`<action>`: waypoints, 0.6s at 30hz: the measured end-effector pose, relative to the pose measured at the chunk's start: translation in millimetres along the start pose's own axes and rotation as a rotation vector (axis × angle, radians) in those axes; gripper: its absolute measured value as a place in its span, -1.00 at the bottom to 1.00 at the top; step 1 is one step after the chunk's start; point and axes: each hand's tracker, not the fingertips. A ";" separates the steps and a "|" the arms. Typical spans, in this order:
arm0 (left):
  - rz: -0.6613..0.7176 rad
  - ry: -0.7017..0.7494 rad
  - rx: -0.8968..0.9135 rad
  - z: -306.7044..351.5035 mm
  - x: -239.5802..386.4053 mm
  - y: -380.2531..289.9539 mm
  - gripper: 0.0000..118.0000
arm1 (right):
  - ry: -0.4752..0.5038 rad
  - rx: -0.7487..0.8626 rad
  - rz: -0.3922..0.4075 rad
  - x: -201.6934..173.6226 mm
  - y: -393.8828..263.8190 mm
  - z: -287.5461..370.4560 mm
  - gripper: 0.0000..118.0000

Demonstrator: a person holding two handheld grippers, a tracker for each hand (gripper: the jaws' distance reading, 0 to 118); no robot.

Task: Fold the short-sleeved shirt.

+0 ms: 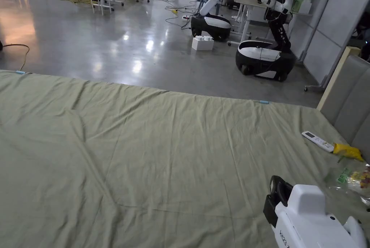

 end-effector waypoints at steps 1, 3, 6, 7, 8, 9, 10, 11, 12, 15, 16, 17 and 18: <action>-0.005 0.028 0.008 -1.1 0.3 -0.8 -0.08 | 0.002 0.001 -0.001 0.4 -0.1 -0.6 -0.99; -0.009 0.069 0.024 5.4 9.1 -8.5 0.08 | 0.003 0.000 0.001 0.0 -0.3 -1.5 -0.99; -0.027 0.165 0.045 15.7 9.1 -6.8 0.08 | 0.008 -0.001 0.005 -0.2 -2.1 -1.9 -0.99; -0.043 0.199 0.051 20.5 10.1 -6.2 0.08 | 0.011 -0.002 0.003 -0.1 -2.9 -1.9 -0.99; -0.059 0.232 0.057 25.0 12.0 -6.5 0.08 | 0.013 -0.003 0.002 0.0 -3.8 -1.9 -0.99; -0.092 0.283 0.070 30.8 15.0 -6.7 0.08 | 0.014 -0.004 0.001 -0.1 -5.0 -1.9 -0.99; -0.129 0.342 0.082 40.4 18.1 -4.4 0.08 | 0.016 -0.005 0.001 0.1 -6.0 -1.9 -0.99; -0.148 0.376 0.098 45.8 22.6 -5.7 0.08 | 0.017 -0.006 -0.002 0.3 -7.0 -1.7 -0.99; -0.180 0.419 0.124 51.0 27.9 -7.1 0.08 | 0.019 -0.007 -0.005 0.5 -8.3 -1.5 -0.99; -0.174 0.422 0.228 62.9 50.2 -16.6 0.08 | 0.023 -0.012 -0.010 0.4 -12.2 -0.7 -0.99; -0.163 0.399 0.275 64.1 59.9 -22.1 0.08 | 0.025 -0.013 -0.013 0.4 -13.6 -0.8 -0.99; -0.157 0.373 0.304 62.4 71.5 -28.9 0.08 | 0.026 -0.015 -0.017 0.2 -15.2 -0.8 -0.99; -0.163 0.332 0.336 71.5 95.1 -39.9 0.07 | 0.027 -0.018 -0.021 0.0 -16.5 -0.9 -0.99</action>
